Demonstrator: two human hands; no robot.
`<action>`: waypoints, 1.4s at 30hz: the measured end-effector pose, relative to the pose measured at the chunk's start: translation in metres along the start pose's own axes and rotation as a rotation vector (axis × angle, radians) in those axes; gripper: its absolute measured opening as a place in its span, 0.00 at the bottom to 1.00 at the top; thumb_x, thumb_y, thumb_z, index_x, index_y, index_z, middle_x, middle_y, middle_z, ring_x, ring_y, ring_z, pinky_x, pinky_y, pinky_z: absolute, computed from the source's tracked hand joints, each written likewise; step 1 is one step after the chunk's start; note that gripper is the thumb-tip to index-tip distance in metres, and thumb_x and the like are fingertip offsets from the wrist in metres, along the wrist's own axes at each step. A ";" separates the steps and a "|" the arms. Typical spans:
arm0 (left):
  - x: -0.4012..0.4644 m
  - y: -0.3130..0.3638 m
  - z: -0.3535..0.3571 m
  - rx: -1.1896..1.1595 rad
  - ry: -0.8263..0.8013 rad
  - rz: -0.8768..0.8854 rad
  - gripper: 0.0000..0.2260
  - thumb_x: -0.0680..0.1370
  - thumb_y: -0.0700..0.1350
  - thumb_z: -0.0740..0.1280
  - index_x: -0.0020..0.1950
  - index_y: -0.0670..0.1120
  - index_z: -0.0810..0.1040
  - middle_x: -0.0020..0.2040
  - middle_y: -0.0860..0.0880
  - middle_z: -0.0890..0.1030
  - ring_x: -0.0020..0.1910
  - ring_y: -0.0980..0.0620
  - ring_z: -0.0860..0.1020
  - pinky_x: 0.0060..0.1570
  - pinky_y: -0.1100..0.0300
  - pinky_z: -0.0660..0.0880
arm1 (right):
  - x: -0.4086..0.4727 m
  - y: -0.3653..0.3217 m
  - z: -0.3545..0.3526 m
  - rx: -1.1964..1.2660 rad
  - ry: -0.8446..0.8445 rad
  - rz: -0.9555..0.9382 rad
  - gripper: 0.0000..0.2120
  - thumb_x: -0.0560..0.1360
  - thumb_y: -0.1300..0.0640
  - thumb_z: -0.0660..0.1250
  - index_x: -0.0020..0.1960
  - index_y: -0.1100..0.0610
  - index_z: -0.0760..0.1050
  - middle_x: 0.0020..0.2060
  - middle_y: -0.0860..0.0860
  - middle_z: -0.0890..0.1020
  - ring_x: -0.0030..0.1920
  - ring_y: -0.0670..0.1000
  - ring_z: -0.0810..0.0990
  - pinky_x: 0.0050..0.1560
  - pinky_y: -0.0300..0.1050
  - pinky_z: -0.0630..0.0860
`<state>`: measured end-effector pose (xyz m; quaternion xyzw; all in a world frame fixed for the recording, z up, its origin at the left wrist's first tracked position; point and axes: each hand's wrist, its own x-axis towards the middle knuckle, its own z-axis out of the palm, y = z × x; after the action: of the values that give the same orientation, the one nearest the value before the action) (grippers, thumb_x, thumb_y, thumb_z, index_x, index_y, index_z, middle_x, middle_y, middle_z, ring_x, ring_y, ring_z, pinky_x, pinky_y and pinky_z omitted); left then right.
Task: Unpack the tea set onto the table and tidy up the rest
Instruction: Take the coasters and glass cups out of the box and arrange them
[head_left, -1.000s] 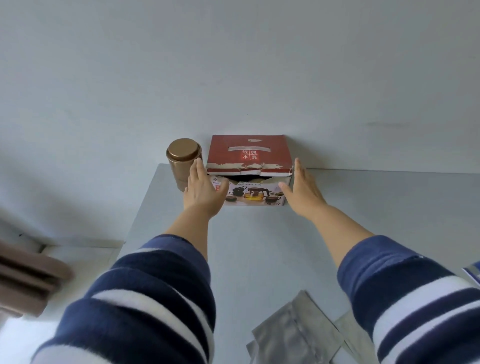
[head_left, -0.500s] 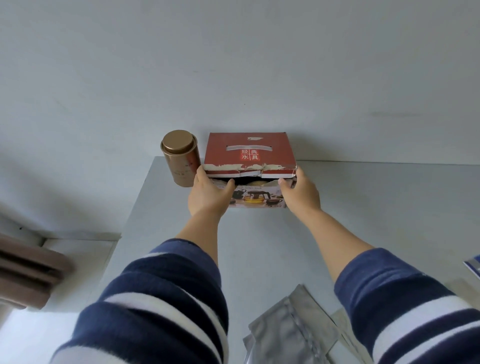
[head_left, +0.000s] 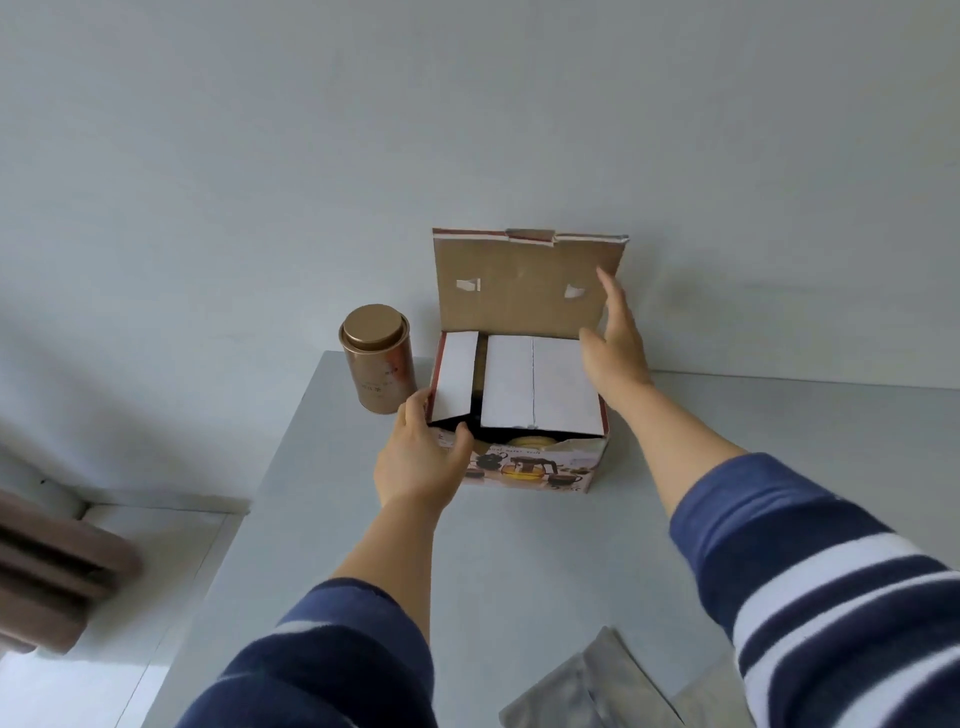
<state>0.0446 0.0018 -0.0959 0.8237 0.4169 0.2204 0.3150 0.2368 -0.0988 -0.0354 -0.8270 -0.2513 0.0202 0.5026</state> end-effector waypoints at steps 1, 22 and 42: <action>-0.001 -0.002 0.002 -0.018 0.008 0.005 0.23 0.76 0.55 0.64 0.70 0.53 0.65 0.66 0.55 0.74 0.56 0.49 0.79 0.45 0.56 0.77 | 0.010 0.001 0.004 -0.031 -0.012 0.022 0.34 0.76 0.67 0.55 0.76 0.42 0.54 0.75 0.49 0.60 0.62 0.49 0.71 0.51 0.41 0.71; 0.009 -0.006 -0.014 -0.275 0.045 -0.201 0.17 0.82 0.48 0.54 0.71 0.53 0.62 0.66 0.48 0.72 0.57 0.45 0.77 0.55 0.45 0.76 | -0.068 0.022 -0.001 -0.268 -0.021 -0.153 0.21 0.78 0.51 0.63 0.70 0.55 0.67 0.60 0.51 0.75 0.57 0.52 0.75 0.51 0.42 0.72; 0.024 0.025 -0.011 0.387 0.148 0.025 0.17 0.73 0.43 0.62 0.62 0.48 0.74 0.63 0.46 0.67 0.64 0.43 0.61 0.62 0.51 0.59 | -0.064 0.019 -0.027 -0.294 0.010 0.094 0.09 0.76 0.59 0.66 0.56 0.54 0.78 0.48 0.53 0.84 0.43 0.52 0.80 0.39 0.38 0.71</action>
<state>0.0651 0.0134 -0.0682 0.8555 0.4632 0.2001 0.1165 0.1964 -0.1559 -0.0525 -0.9026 -0.2099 0.0024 0.3758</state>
